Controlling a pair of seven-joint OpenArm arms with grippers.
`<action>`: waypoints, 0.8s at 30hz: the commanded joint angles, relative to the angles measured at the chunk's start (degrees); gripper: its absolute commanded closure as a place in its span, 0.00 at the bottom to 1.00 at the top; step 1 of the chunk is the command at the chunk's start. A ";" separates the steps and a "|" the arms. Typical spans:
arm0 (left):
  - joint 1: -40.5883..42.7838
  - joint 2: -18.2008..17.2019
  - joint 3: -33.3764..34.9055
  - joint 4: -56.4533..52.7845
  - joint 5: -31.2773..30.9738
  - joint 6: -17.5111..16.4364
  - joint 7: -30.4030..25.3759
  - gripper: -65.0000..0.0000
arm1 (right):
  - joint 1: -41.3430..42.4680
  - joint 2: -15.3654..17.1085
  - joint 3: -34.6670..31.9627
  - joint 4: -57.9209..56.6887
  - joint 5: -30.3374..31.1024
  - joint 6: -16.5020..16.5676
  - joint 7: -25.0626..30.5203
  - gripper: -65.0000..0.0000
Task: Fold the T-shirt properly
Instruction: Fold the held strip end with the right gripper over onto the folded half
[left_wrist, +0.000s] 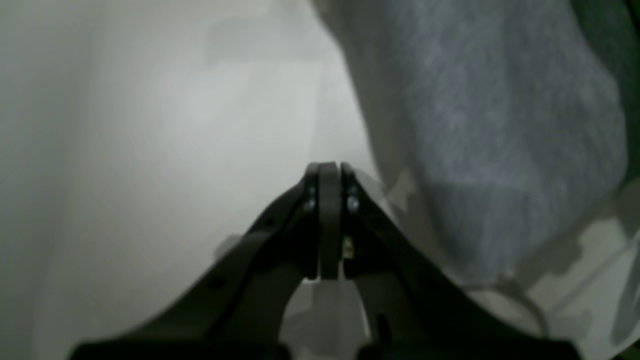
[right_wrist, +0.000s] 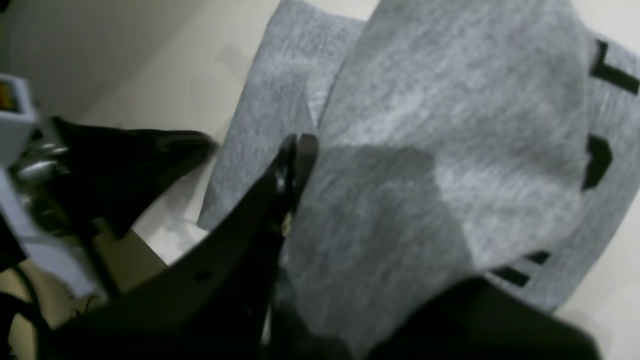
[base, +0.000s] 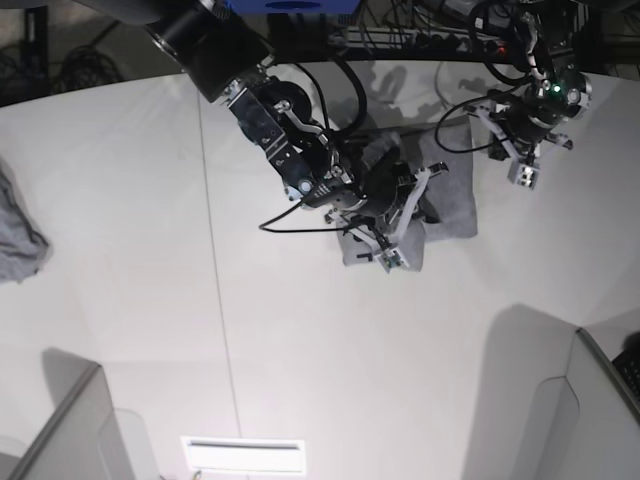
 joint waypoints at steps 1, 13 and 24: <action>0.95 -0.59 -1.17 1.12 -0.55 -0.14 -0.58 1.00 | 1.49 -1.08 0.01 0.72 0.71 0.44 1.48 1.00; 6.75 -0.24 -18.31 5.69 -0.81 -5.15 -0.58 1.00 | 3.69 -1.17 -0.16 -1.92 0.71 0.35 0.25 1.00; 5.60 1.78 -22.62 5.87 -0.81 -8.27 -0.49 1.00 | 2.81 -1.26 -0.16 -3.50 0.71 0.35 0.34 1.00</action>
